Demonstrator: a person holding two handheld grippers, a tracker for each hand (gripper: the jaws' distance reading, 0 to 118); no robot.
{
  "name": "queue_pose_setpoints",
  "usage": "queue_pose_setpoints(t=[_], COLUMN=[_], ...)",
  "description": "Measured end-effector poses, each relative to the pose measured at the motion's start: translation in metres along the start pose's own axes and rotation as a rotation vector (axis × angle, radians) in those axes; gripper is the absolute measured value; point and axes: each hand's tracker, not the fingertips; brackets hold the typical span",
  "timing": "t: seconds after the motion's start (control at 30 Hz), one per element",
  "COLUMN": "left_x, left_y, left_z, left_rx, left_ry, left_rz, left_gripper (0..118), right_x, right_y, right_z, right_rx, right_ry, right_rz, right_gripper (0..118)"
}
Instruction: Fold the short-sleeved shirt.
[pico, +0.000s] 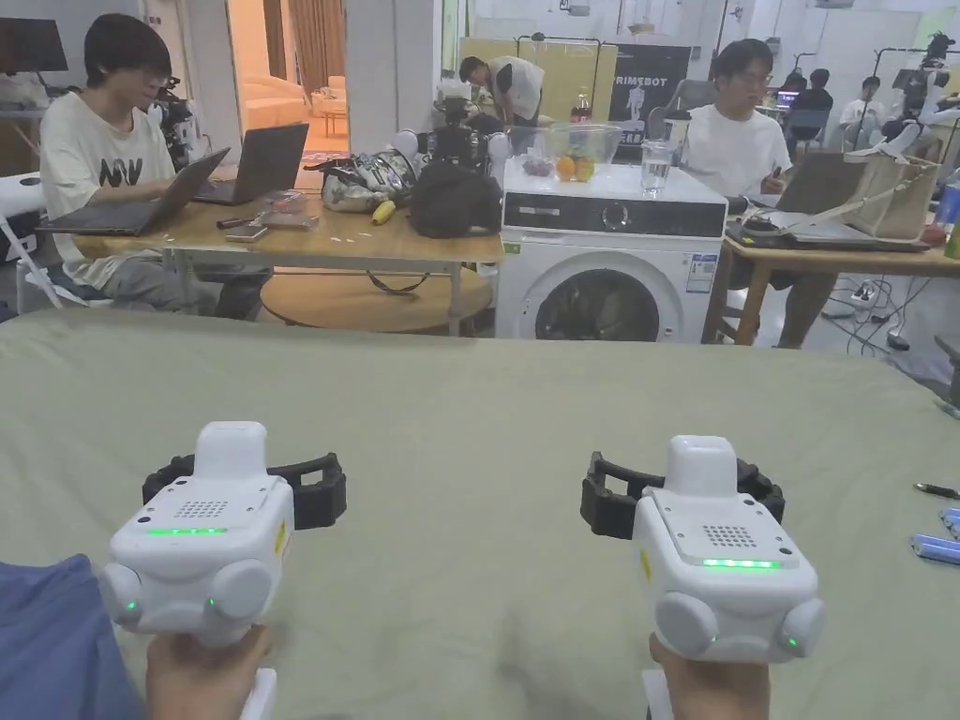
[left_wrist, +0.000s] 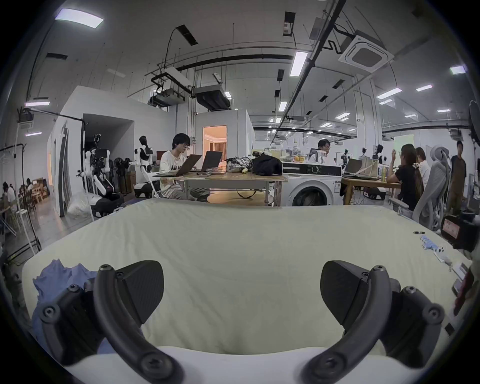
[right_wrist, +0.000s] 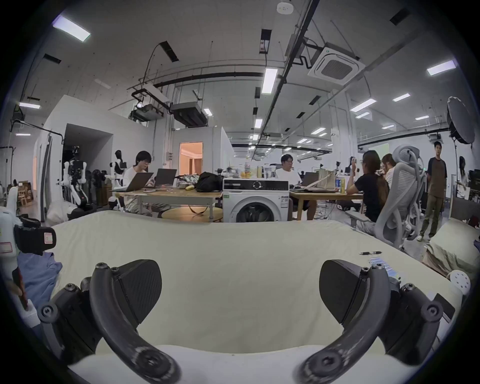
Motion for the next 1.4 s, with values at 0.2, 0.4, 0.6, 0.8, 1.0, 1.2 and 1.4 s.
queue_pose_setpoints(t=[0.2, 0.4, 0.6, 0.8, 1.0, 1.2, 1.4], left_x=[0.008, 0.009, 0.004, 0.002, 0.005, 0.007, 0.004], left_y=[0.0, 0.001, 0.001, 0.001, 0.001, 0.001, 0.0], left_z=[0.005, 0.006, 0.005, 0.006, 0.009, 0.011, 0.013], left_rx=[0.033, 0.05, 0.045, 0.04, 0.045, 0.043, 0.042], left_ry=[0.005, 0.004, -0.005, -0.013, -0.016, -0.011, -0.008], left_rz=[-0.063, -0.061, -0.026, -0.011, -0.037, -0.047, -0.037], left_gripper=[116, 116, 116, 116, 116, 116, 116], right_x=[-0.007, -0.007, -0.001, -0.001, -0.006, -0.006, -0.004], right_y=[-0.001, -0.003, -0.003, -0.002, -0.002, -0.003, -0.004], right_z=[0.002, -0.001, -0.003, -0.002, 0.001, 0.002, 0.0], right_rx=[0.013, 0.011, -0.002, -0.006, -0.004, -0.008, -0.019], right_ry=[0.016, -0.001, -0.009, -0.004, -0.004, -0.009, -0.022], right_rz=[0.028, 0.02, -0.006, -0.006, 0.008, -0.014, -0.007], right_gripper=[118, 118, 118, 118, 118, 118, 118])
